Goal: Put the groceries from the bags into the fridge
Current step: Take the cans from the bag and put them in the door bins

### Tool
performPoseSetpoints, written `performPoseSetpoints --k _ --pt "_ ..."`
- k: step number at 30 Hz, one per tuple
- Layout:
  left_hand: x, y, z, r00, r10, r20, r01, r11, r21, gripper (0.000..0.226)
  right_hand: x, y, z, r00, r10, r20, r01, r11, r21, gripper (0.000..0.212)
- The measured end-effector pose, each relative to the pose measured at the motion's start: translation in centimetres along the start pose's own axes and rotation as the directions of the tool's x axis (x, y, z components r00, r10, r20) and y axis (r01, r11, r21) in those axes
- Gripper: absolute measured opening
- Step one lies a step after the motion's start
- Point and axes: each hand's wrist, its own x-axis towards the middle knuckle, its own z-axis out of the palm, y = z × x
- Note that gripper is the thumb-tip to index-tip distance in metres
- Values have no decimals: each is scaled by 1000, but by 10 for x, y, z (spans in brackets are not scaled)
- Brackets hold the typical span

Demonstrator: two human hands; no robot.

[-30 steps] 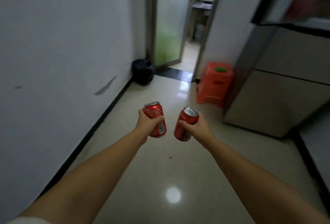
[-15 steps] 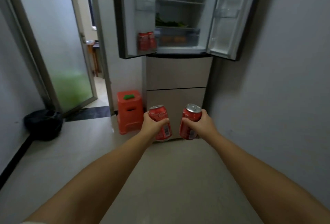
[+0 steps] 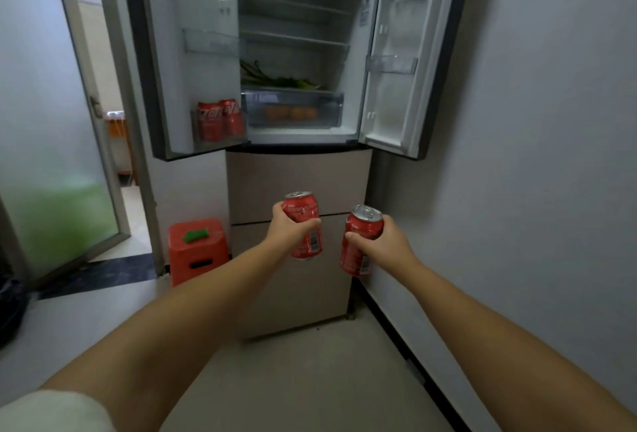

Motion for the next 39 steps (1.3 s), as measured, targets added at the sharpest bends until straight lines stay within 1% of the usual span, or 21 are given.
performPoseSetpoints --k 8,12,16,18,22,27,29,31,35,37,39 --pt "119 30 61 999 28 19 -28 999 21 82 121 3 -42 998 -32 -52 30 999 -32 61" --pt "171 32 80 999 43 0 -43 999 11 83 192 7 -49 996 -78 -32 77 997 -28 62" --pt "229 39 84 990 68 -122 -70 997 -14 80 267 3 -43 987 -158 21 158 987 21 62" --pt "255 47 83 979 69 -194 -75 997 -27 79 304 0 -40 977 -198 78 195 980 41 62" --pt "300 70 68 952 117 -281 -120 993 5 81 381 -18 -30 944 -290 157 287 957 43 60" --pt "335 110 17 888 176 -425 -165 984 64 76 456 -71 12 885 -410 223 397 912 103 66" --pt "351 135 -6 859 222 -461 -223 973 53 66 479 -104 32 850 -476 226 445 878 177 64" --pt "365 164 -28 817 299 -493 -303 950 73 58 495 -141 51 813 -543 208 489 832 261 62" --pt "384 227 -63 758 464 -458 -406 886 226 61 521 -208 81 741 -655 150 568 729 381 60" --pt "392 256 -80 749 510 -422 -428 860 278 62 535 -240 91 701 -702 126 615 684 393 60" --pt "399 281 -95 722 556 -411 -450 830 331 62 547 -268 101 672 -734 103 629 638 444 61"
